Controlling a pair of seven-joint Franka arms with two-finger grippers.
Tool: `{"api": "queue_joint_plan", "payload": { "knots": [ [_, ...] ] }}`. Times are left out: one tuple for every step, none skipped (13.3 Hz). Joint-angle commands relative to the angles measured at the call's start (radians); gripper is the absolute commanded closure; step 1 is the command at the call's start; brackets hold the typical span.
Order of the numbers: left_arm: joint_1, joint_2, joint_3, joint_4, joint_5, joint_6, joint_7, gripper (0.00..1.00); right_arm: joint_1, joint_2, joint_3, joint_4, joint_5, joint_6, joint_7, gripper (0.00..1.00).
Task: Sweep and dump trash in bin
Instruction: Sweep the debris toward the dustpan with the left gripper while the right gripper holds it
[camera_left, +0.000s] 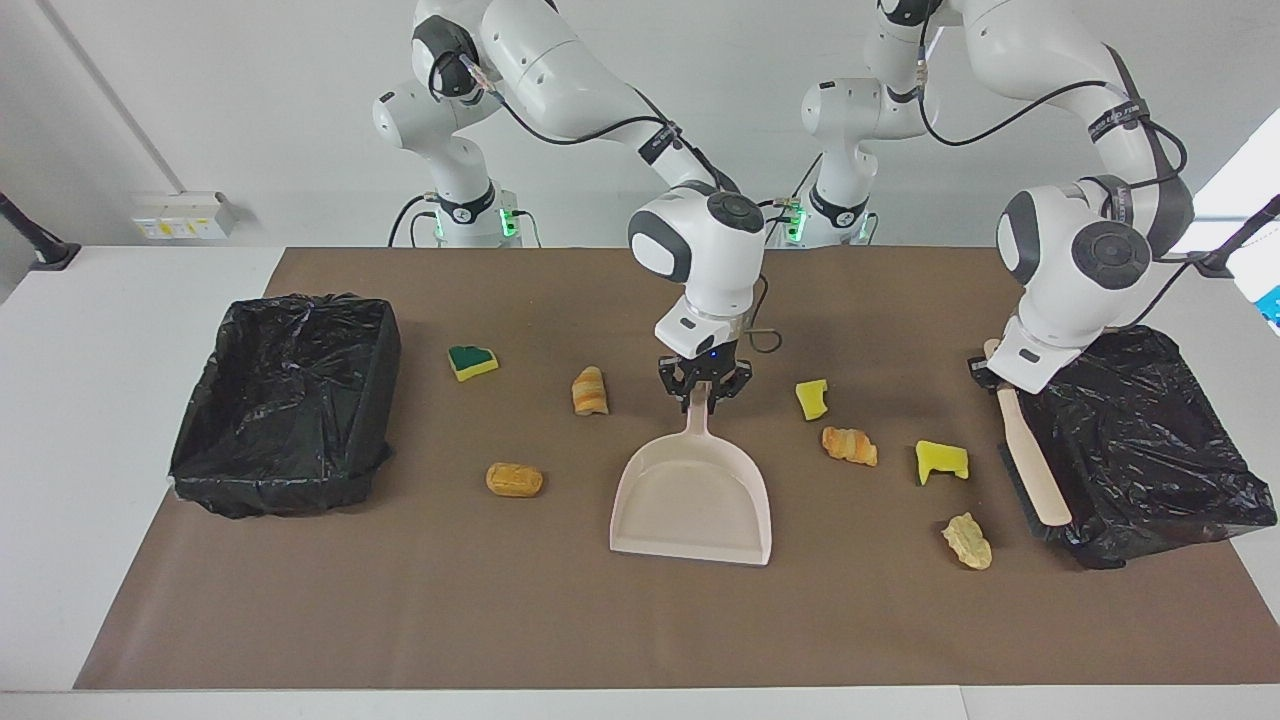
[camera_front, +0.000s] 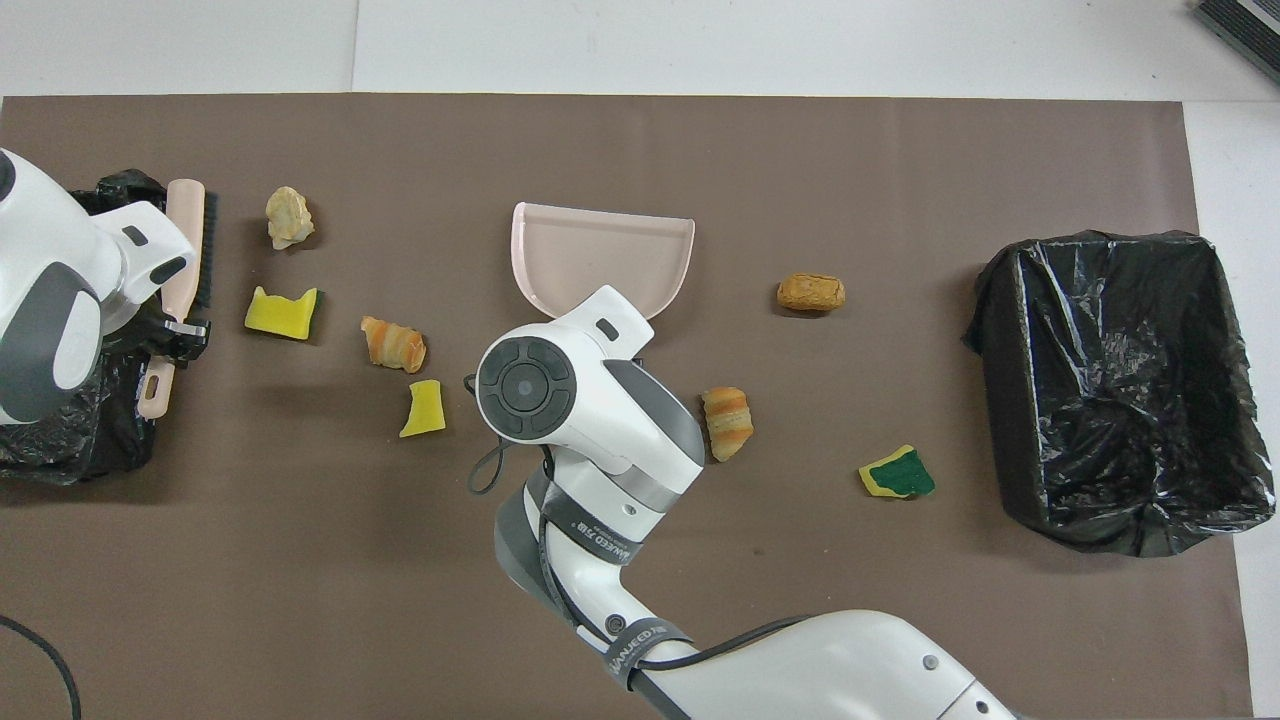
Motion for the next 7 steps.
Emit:
{"api": "queue_joint_plan", "payload": {
  "knots": [
    [-0.007, 0.037, -0.005, 0.002, 0.008, 0.011, -0.019, 1.0, -0.013, -0.029, 0.007, -0.018, -0.027, -0.013, -0.018, 0.94],
    [-0.007, 0.029, -0.01, -0.03, -0.013, 0.016, -0.023, 1.0, -0.017, -0.038, 0.007, -0.019, -0.026, -0.017, -0.055, 1.0],
    [-0.007, 0.013, -0.013, -0.066, -0.034, 0.031, -0.027, 1.0, -0.026, -0.047, 0.007, -0.026, -0.024, -0.018, -0.099, 1.0],
    [-0.008, 0.0, -0.015, -0.092, -0.048, 0.03, -0.033, 1.0, -0.037, -0.064, 0.007, -0.032, -0.024, -0.02, -0.133, 1.0],
    [-0.018, -0.012, -0.027, -0.104, -0.053, 0.015, -0.049, 1.0, -0.06, -0.082, 0.008, -0.044, -0.02, -0.023, -0.184, 1.0],
    [-0.022, -0.015, -0.054, -0.107, -0.053, -0.007, -0.094, 1.0, -0.071, -0.095, 0.011, -0.055, -0.012, -0.023, -0.282, 1.0],
    [-0.022, -0.024, -0.091, -0.119, -0.054, -0.024, -0.141, 1.0, -0.091, -0.11, 0.011, -0.056, -0.007, -0.033, -0.396, 1.0]
  ]
}}
